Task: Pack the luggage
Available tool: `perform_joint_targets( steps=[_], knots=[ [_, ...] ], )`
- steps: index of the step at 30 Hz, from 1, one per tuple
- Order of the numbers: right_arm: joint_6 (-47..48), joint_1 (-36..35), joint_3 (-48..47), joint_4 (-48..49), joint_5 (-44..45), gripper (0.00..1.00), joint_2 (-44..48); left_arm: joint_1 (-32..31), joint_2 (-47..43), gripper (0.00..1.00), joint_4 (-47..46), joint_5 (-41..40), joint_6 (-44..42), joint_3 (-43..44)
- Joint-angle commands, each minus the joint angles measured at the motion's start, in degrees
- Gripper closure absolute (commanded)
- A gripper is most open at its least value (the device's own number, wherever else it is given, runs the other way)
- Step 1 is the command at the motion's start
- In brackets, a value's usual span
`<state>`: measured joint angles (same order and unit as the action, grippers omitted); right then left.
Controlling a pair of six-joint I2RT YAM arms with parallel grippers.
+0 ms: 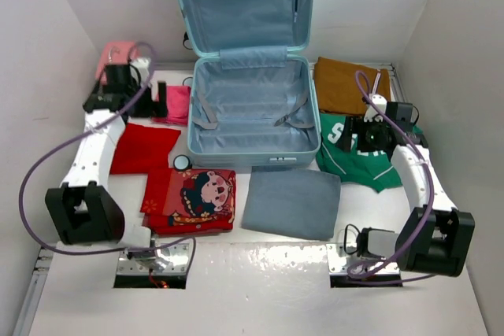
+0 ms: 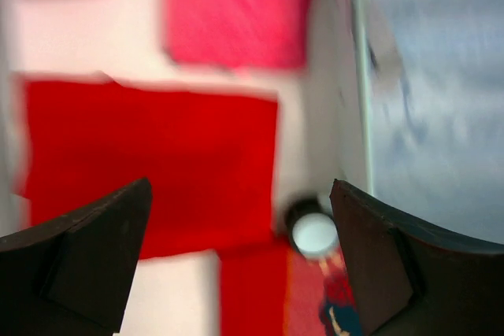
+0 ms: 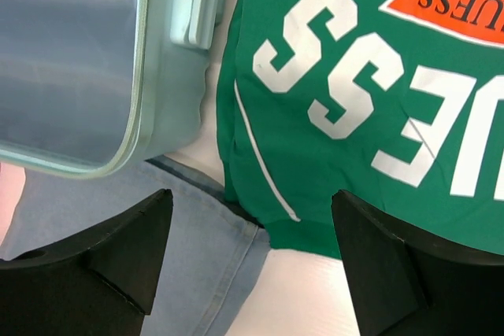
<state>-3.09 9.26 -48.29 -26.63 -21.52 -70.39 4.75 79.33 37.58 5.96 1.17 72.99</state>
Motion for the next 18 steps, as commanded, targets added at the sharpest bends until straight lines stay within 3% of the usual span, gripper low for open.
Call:
perform_joint_targets(
  steps=[1,5,9,11,18],
  knots=[
    [-0.34,0.06,-3.91,1.15,-1.25,0.19,-1.76,4.28,3.36,0.01,-1.55,-3.48,0.16,12.49],
    [-0.07,0.15,-7.25,0.70,-1.25,0.19,-5.10,10.09,17.06,0.05,4.15,-8.49,-1.52,38.45],
    [0.10,-0.03,-9.45,0.53,-1.24,0.18,-7.39,14.31,31.30,0.09,10.83,-5.44,-1.52,59.34],
    [0.19,0.06,-10.33,0.79,-1.25,0.18,-8.01,15.10,36.15,0.11,11.37,-2.46,-1.52,64.01],
    [1.33,-0.03,-11.74,0.88,-0.02,0.18,-10.03,19.14,40.63,0.23,1.90,6.68,4.10,60.26]
  ],
)
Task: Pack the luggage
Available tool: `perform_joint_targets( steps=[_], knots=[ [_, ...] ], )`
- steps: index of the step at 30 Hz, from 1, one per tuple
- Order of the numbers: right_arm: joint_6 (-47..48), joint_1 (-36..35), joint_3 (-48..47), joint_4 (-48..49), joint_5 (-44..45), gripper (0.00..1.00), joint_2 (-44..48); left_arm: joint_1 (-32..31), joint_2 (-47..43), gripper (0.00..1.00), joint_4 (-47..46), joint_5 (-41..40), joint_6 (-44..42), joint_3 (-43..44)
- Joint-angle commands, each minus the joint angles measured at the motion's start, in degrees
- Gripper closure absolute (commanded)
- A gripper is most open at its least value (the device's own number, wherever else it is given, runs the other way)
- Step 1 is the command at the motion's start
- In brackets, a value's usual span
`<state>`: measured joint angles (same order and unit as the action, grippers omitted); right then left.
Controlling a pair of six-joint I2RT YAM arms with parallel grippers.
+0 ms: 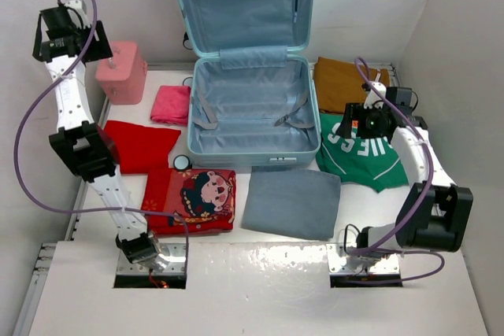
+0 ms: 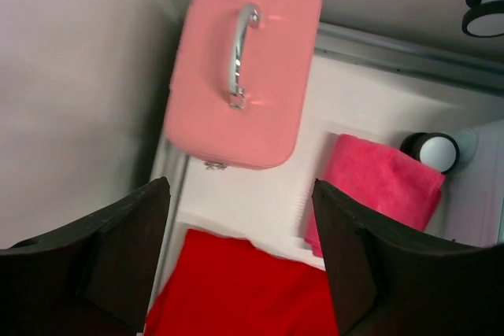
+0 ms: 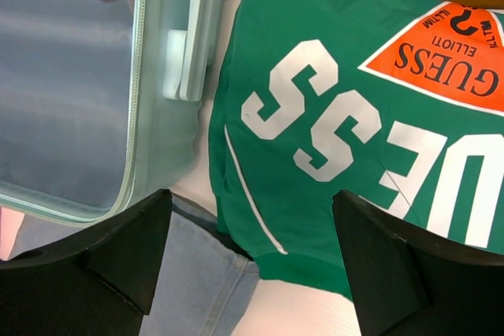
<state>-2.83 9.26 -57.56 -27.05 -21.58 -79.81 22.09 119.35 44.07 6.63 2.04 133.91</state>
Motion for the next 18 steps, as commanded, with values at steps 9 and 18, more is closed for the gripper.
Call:
perform_joint_targets(
  steps=[9,18],
  knots=[
    [2.21,0.06,-3.43,1.03,0.75,0.18,-3.42,2.96,7.65,0.27,-10.32,7.78,5.25,1.01],
    [4.22,-0.47,-5.55,0.24,1.36,0.18,-6.06,2.44,13.97,0.44,-16.54,9.98,5.78,1.27]
  ],
)
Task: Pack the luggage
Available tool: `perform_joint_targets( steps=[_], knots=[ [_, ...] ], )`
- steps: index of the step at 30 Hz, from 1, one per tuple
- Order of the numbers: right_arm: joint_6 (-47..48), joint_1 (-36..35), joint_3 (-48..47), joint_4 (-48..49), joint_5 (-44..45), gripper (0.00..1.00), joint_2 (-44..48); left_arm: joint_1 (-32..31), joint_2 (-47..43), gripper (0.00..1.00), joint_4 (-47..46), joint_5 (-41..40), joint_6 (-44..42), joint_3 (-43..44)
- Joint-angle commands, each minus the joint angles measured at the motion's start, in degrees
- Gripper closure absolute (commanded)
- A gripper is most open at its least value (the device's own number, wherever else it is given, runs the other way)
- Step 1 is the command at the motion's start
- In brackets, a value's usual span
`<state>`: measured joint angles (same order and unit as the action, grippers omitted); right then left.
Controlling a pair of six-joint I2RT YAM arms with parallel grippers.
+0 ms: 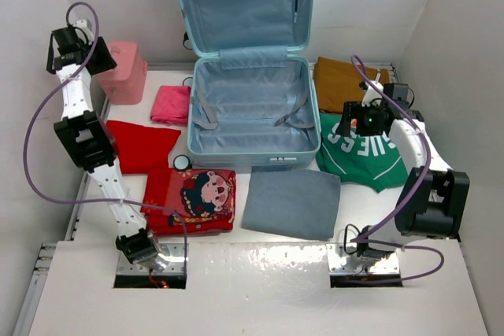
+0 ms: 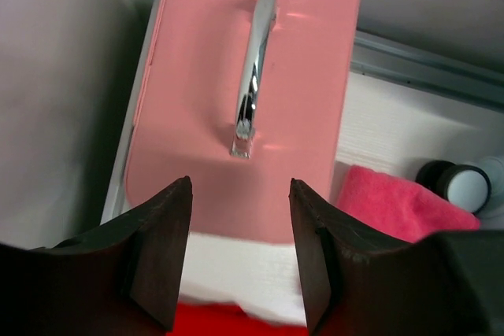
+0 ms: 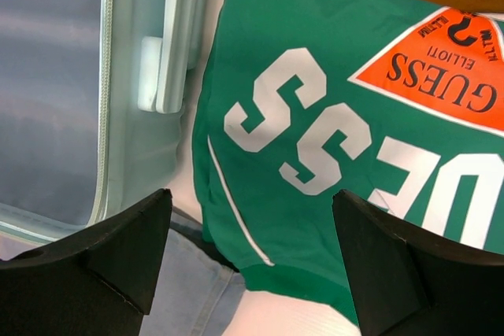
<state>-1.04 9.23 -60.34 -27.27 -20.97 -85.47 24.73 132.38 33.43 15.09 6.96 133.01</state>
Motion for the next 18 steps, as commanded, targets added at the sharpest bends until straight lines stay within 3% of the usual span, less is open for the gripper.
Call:
perform_joint_targets(
  steps=[1,7,18],
  knots=[
    [2.71,-0.62,-2.86,0.37,0.84,0.18,-0.48,-0.21,0.95,0.44,-7.31,1.52,0.86,1.64],
    [2.71,-0.53,-2.95,0.72,1.46,0.18,-0.49,-1.26,2.97,0.44,-12.50,-5.86,-0.63,1.55],
    [6.13,-0.62,-1.45,1.95,4.01,0.18,-1.98,-2.41,6.13,0.52,-19.98,-0.25,-5.56,0.05]
  ],
)
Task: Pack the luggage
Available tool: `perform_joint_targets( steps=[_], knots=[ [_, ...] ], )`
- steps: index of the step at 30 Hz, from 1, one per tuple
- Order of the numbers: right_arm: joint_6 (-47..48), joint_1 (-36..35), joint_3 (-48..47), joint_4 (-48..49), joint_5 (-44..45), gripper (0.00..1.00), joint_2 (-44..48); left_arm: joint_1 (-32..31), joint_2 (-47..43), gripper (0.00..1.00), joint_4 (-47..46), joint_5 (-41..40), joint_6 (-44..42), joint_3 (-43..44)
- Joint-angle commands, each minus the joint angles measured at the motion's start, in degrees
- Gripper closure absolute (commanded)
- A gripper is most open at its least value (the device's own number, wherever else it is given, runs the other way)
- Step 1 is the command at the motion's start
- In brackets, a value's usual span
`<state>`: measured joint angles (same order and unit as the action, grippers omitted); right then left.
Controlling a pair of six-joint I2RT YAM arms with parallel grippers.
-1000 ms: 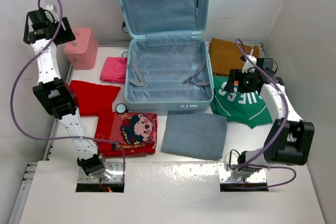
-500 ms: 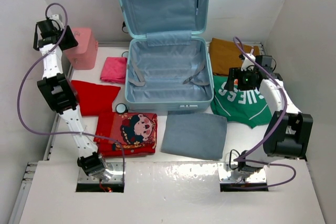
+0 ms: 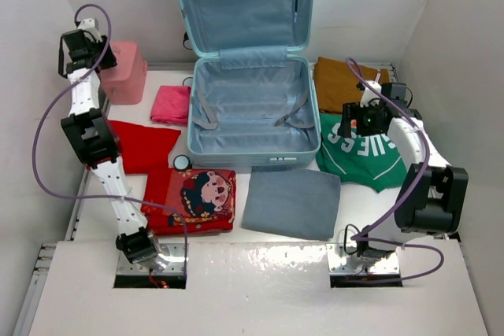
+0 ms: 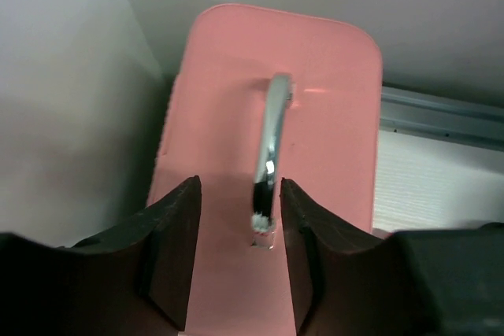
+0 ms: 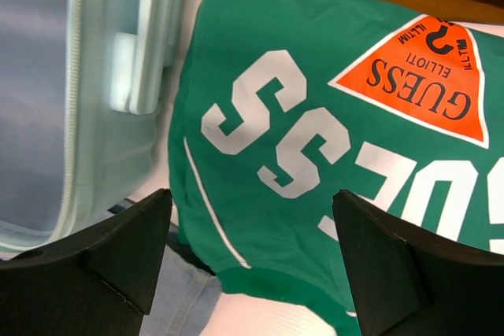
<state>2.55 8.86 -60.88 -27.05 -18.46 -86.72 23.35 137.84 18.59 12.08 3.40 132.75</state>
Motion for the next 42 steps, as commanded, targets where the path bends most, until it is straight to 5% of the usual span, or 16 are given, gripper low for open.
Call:
perform_joint_targets(
  steps=[1,6,11,18,27,34,36,39,42],
  knots=[
    [3.60,-0.34,-0.64,1.74,1.93,0.18,-0.91,-1.03,0.67,0.54,-5.14,3.30,-1.99,1.28],
    [4.66,-0.25,-0.03,2.00,3.08,0.18,-0.91,-1.03,1.38,0.70,-8.56,6.03,1.78,1.81],
    [4.92,-0.25,0.50,2.00,3.08,0.19,-0.47,-2.69,1.38,1.00,-9.10,3.85,0.29,1.81],
    [2.56,-0.34,-0.11,2.00,0.45,0.22,1.90,-3.23,-7.13,1.00,-12.69,-1.18,8.36,0.06],
    [-11.74,-0.34,-2.57,4.19,-8.17,0.22,4.54,-3.48,-28.55,1.00,-13.67,8.30,14.88,-4.85],
    [-27.82,-1.39,-4.16,11.13,-16.33,0.52,3.14,-12.44,-46.06,1.00,-12.96,14.55,11.10,-18.47],
    [-31.62,-2.35,-4.33,14.72,-17.48,0.73,1.82,-15.69,-51.60,1.00,-12.96,15.17,11.10,-21.64],
    [-40.41,-5.86,-5.20,21.94,-18.63,0.91,-0.63,-22.46,-57.04,1.00,-13.92,14.64,11.63,-26.57],
    [-49.01,-10.16,-7.23,26.60,-18.54,0.91,-4.58,-27.83,-59.70,1.00,-16.90,15.26,15.05,-29.04]
  ],
)
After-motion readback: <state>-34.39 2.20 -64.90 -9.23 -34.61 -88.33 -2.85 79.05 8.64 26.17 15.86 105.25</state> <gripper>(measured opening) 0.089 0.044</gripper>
